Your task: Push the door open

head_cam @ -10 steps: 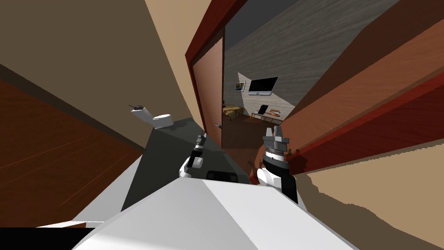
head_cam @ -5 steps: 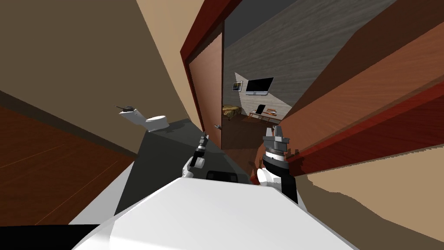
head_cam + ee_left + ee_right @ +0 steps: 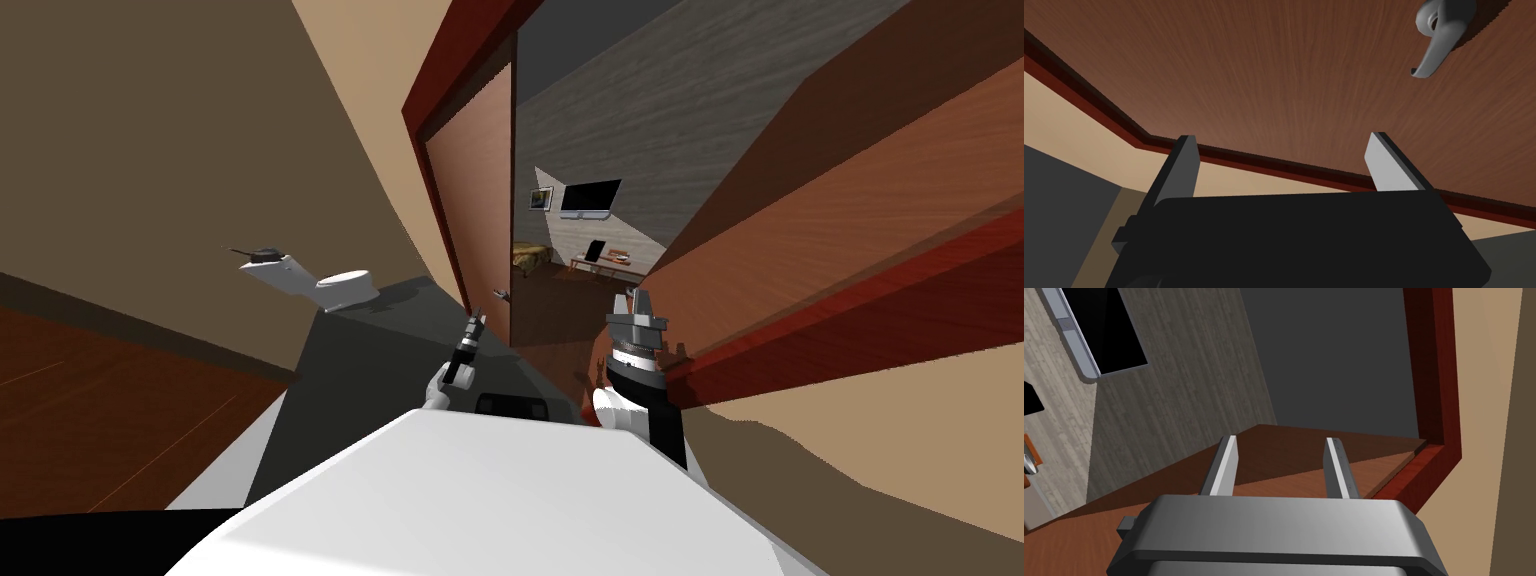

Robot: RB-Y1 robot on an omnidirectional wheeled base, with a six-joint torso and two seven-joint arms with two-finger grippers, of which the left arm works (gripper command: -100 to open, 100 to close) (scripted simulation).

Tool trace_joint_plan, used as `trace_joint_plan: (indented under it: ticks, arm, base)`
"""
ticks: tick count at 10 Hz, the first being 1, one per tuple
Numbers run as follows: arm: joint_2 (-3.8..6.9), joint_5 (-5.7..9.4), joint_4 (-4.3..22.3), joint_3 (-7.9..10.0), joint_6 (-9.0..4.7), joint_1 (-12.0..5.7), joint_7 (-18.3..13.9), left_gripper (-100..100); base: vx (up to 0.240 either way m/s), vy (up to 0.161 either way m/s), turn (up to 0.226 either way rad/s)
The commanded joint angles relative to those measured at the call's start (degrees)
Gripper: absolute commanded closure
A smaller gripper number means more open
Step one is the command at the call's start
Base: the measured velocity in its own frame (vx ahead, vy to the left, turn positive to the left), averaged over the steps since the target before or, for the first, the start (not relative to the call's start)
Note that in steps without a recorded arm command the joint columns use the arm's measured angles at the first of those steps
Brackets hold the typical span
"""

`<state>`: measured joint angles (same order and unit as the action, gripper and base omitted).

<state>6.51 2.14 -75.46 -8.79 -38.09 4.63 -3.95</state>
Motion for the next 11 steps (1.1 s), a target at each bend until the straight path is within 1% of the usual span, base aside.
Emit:
trace_joint_plan:
  ticks: [1, 2, 3, 7, 11]
  arm:
    - [0.17, -0.09, 2.2, -0.53, -0.29, -1.00, -0.5, -100]
    - [0.22, -0.15, 3.8, -0.86, -0.67, -1.62, -0.7, -100]
    - [0.22, -0.15, 3.8, -0.86, -0.67, -1.62, -0.7, -100]
    - [0.45, -0.42, 10.1, -2.18, -2.21, -4.09, -1.7, -100]
    - [0.61, -0.67, 16.0, -3.42, -3.67, -6.42, -2.6, -100]
  base:
    - [0.063, 0.101, -0.122]
    - [0.059, 0.100, -0.111]
    - [0.036, 0.065, -0.024]
    - [0.060, 0.073, -0.091]
    - [0.064, 0.100, -0.097]
